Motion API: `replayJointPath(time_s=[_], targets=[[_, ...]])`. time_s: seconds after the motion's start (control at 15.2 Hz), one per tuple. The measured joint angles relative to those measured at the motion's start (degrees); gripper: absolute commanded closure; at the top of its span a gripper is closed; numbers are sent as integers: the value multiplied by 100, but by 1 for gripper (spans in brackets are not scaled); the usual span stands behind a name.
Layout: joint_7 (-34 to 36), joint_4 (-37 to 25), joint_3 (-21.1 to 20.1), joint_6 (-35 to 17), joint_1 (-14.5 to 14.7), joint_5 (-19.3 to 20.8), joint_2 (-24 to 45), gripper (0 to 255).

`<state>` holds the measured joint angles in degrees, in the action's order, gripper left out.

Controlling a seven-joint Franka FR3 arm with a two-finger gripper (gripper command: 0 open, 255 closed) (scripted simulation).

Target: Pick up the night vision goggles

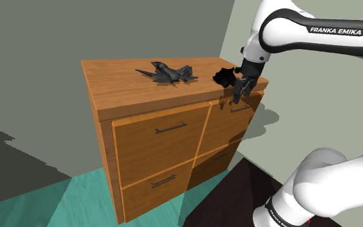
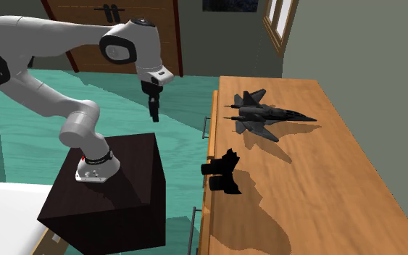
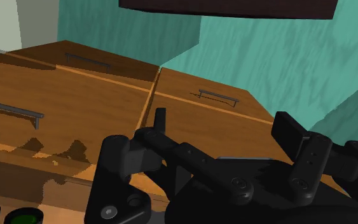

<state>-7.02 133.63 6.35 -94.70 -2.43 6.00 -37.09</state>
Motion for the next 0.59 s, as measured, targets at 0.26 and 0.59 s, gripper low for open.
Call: replayJointPath(time_s=[0.26,0.59], targets=[[-351,-243,392,-477,-142,169,501,0],[-779,-715,852,-1023,-258,218,1253,0]])
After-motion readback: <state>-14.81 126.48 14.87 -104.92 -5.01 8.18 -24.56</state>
